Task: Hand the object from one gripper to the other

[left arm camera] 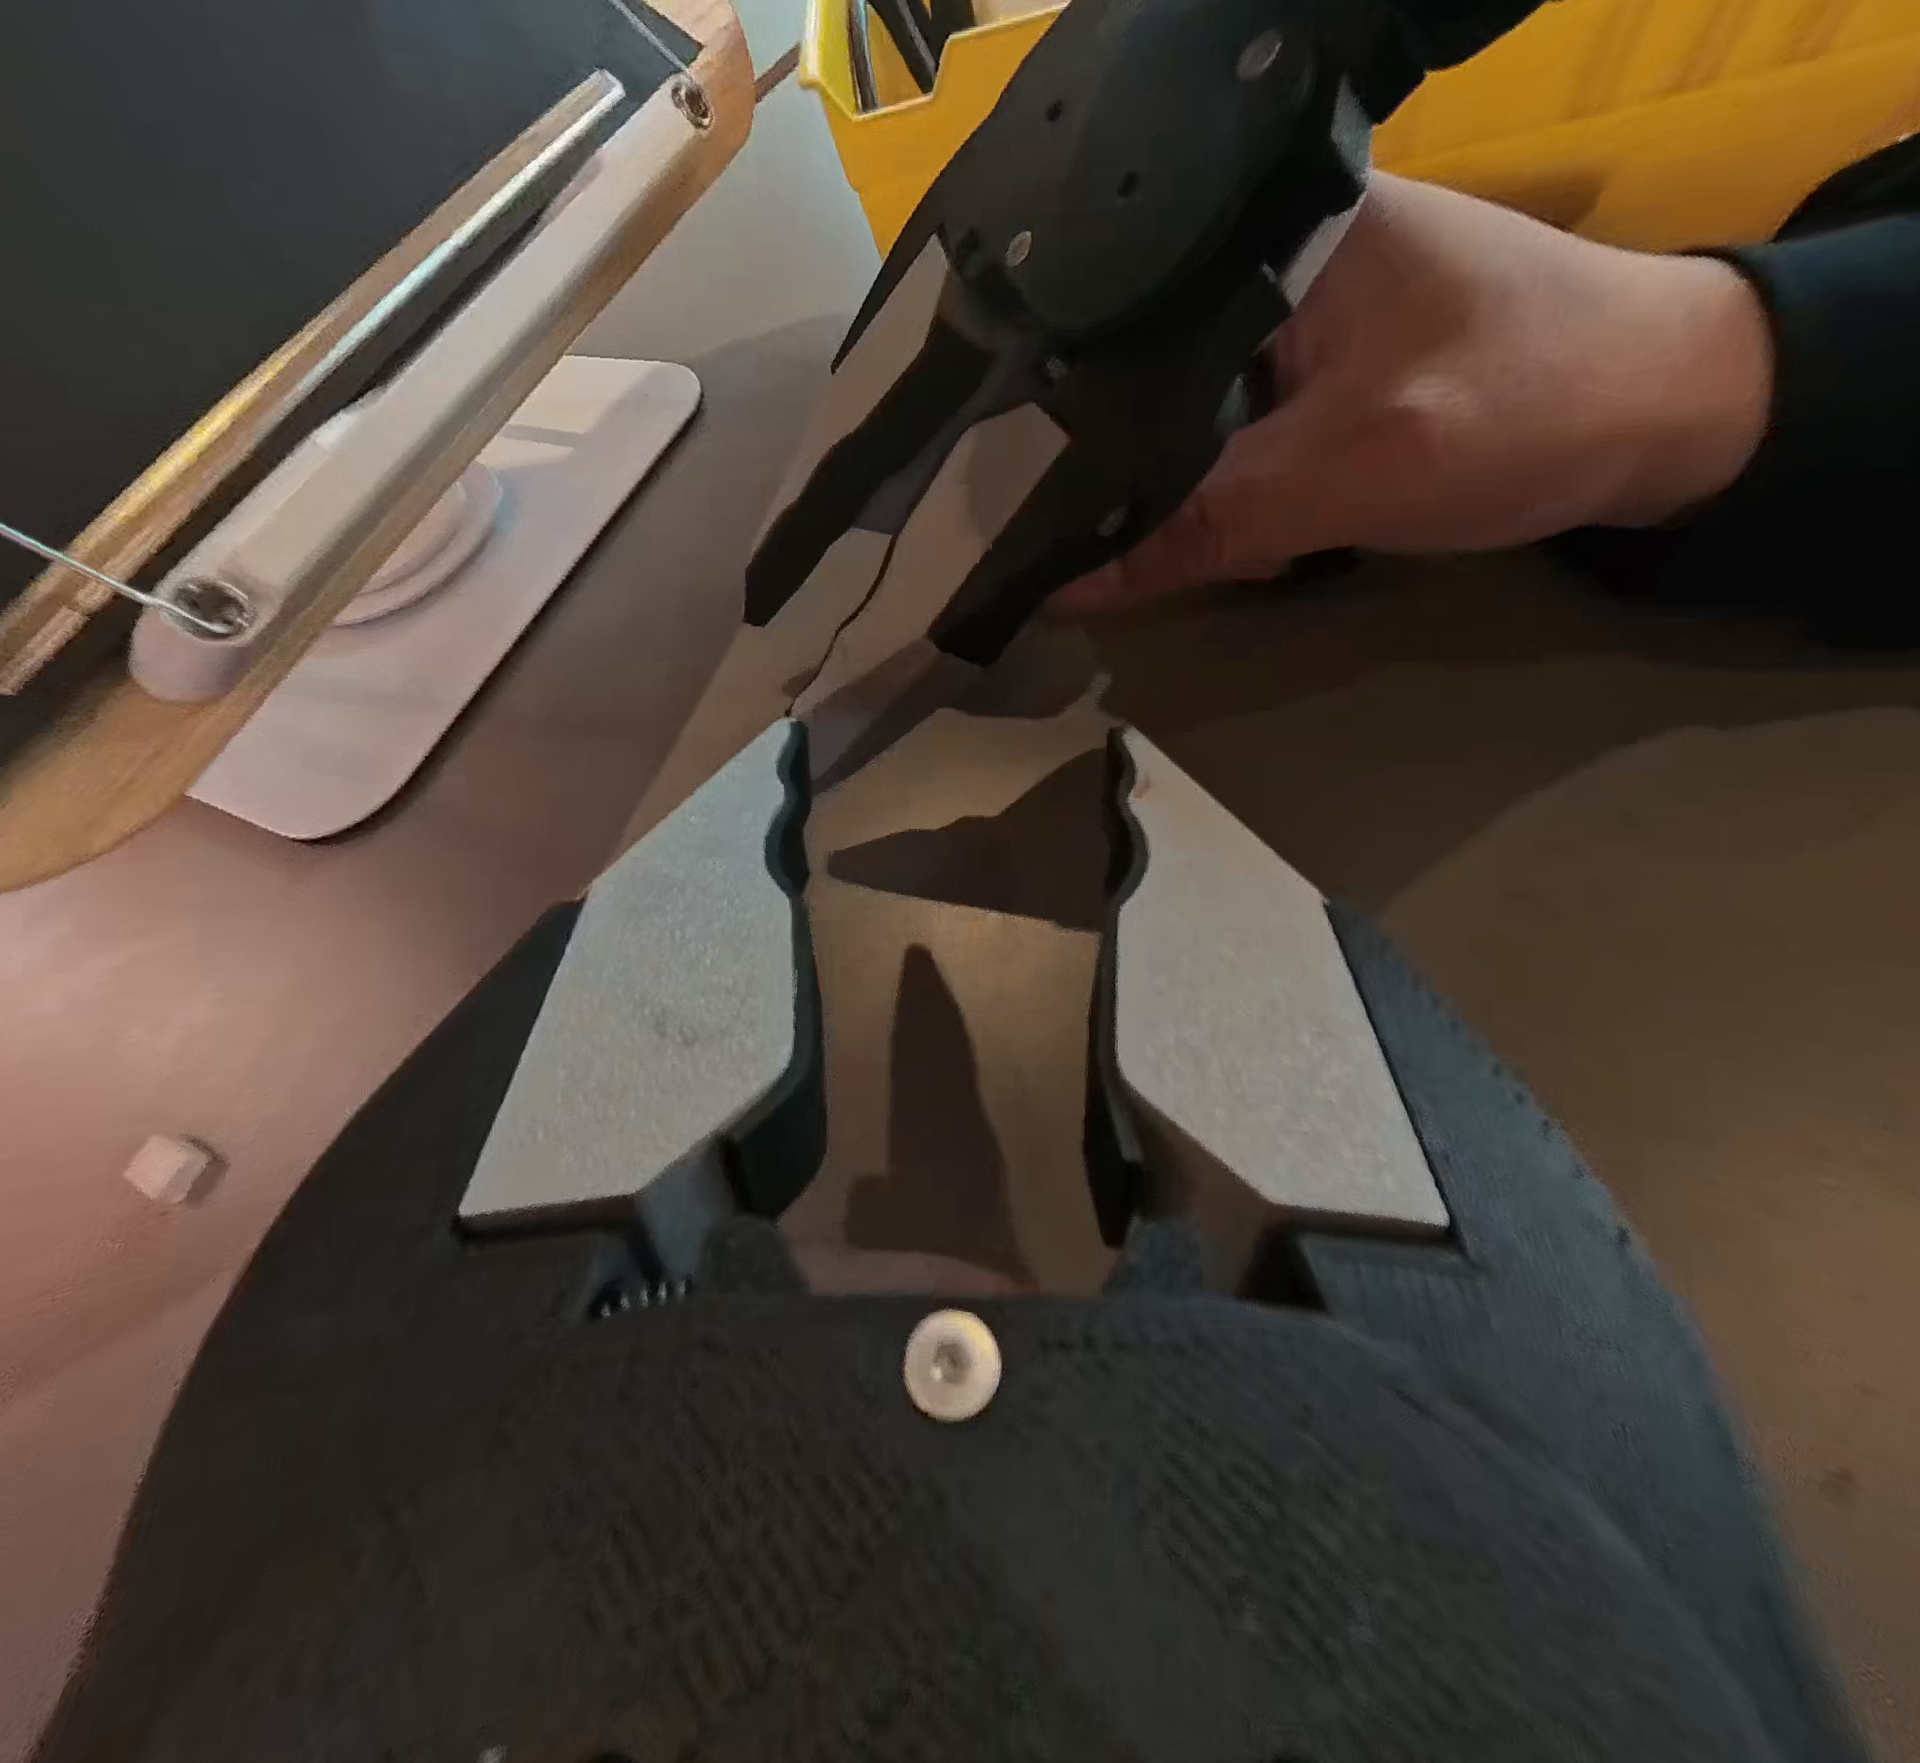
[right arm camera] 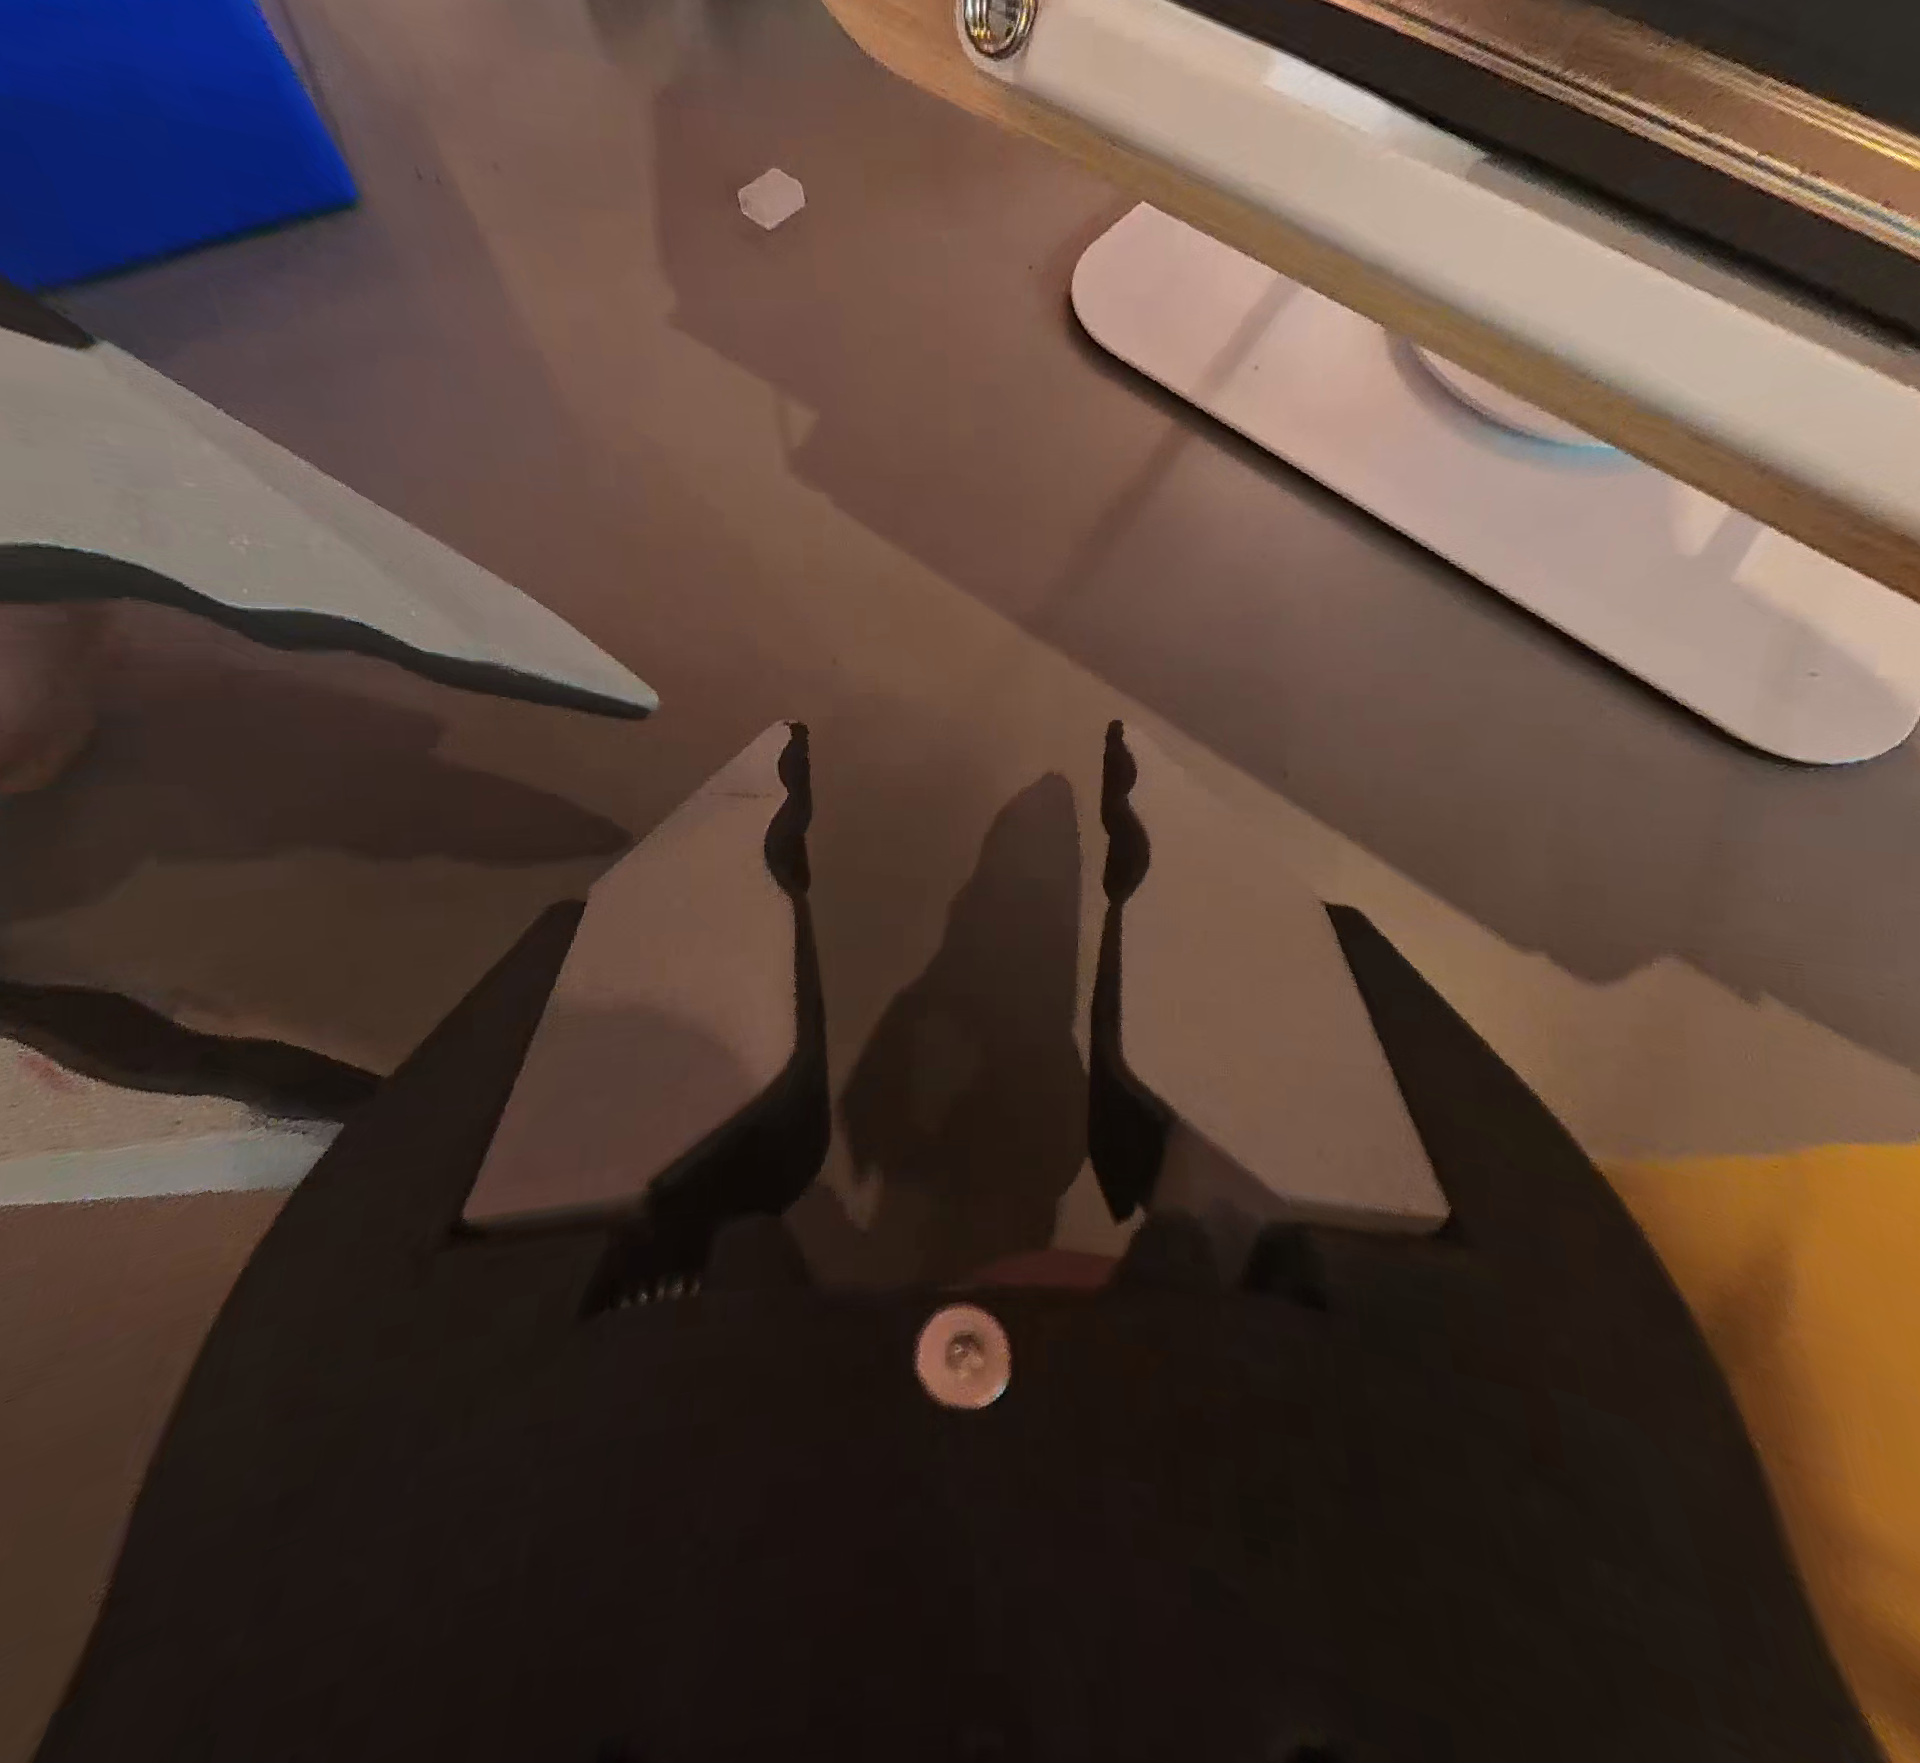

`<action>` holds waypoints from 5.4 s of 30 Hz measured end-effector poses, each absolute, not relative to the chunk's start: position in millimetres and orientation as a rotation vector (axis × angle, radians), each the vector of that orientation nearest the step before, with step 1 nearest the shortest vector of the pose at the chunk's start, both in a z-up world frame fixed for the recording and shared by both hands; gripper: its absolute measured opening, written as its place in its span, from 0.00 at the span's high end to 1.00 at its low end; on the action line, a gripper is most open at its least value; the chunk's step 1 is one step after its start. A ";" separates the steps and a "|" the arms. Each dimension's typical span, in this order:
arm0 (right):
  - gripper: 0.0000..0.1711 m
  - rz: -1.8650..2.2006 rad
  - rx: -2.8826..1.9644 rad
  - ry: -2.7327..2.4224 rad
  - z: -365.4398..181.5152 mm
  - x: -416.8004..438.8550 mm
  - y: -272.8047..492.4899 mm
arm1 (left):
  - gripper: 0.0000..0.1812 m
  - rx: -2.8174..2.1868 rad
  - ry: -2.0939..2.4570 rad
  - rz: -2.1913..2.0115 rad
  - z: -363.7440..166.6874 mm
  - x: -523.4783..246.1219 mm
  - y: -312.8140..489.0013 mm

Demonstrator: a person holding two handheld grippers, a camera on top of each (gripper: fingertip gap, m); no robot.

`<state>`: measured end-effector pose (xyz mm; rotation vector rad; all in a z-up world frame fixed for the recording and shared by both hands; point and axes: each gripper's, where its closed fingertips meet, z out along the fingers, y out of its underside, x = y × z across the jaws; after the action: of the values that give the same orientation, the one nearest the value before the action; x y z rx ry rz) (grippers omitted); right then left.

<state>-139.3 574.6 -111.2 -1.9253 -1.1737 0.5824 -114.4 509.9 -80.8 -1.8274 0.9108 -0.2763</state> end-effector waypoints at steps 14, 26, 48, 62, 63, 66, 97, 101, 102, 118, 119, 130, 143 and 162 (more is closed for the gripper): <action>0.69 0.605 -1.988 -1.230 -121.4 -129.8 566.4 | 0.71 -1.676 0.685 -0.006 71.1 -230.4 401.5; 0.69 0.601 -1.990 -1.211 -120.2 -126.7 565.9 | 0.70 -2.211 0.828 0.520 -89.9 -430.4 472.5; 0.72 0.653 -1.940 -1.188 -111.0 -128.6 564.9 | 0.87 -1.677 0.737 0.040 80.0 -247.5 486.9; 0.69 1.102 -1.460 -1.406 -61.7 -146.4 507.2 | 0.87 -1.555 0.725 -0.658 -25.9 -139.2 519.8; 0.69 1.132 -1.445 -1.387 -57.7 -147.4 505.8 | 0.87 -1.542 0.710 -0.694 -21.4 -140.9 518.6; 0.84 1.134 -1.478 -1.324 -56.0 -149.2 514.3 | 0.87 -1.534 0.662 -0.804 -12.4 -140.9 514.9; 0.83 0.137 -1.330 -1.245 -38.6 -130.4 582.8 | 0.76 -1.662 0.419 -0.929 -20.3 -167.9 534.0; 0.83 -0.005 -1.288 -1.322 -48.9 -130.3 579.5 | 0.67 -1.703 0.476 -0.981 -29.1 -154.4 528.2; 0.83 -0.022 -1.265 -1.336 -47.9 -131.3 576.8 | 0.66 -1.708 0.485 -0.974 -30.4 -152.0 527.5; 0.75 0.288 -1.180 -1.354 -26.4 -142.4 531.6 | 0.70 -1.551 0.474 -1.311 0.6 -136.8 505.8; 0.69 0.373 -1.207 -1.349 -25.6 -140.0 530.1 | 0.69 -1.485 0.470 -1.488 13.3 -136.0 494.4; 0.84 0.811 -1.033 -1.364 18.5 -135.2 471.6 | 0.69 -1.336 0.587 -1.947 29.9 -119.0 449.8; 0.86 0.240 -1.433 -1.506 -47.8 -110.0 541.0 | 0.66 -1.454 1.001 -0.271 -25.7 -140.8 508.0; 0.75 0.786 -1.114 -1.468 6.8 -118.4 476.1 | 0.89 -1.083 0.981 -0.577 28.9 -122.0 458.8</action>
<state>-118.4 476.1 6.8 -1.1142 -1.4683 0.7863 -122.0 458.8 28.9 -1.0829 0.9811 -0.5769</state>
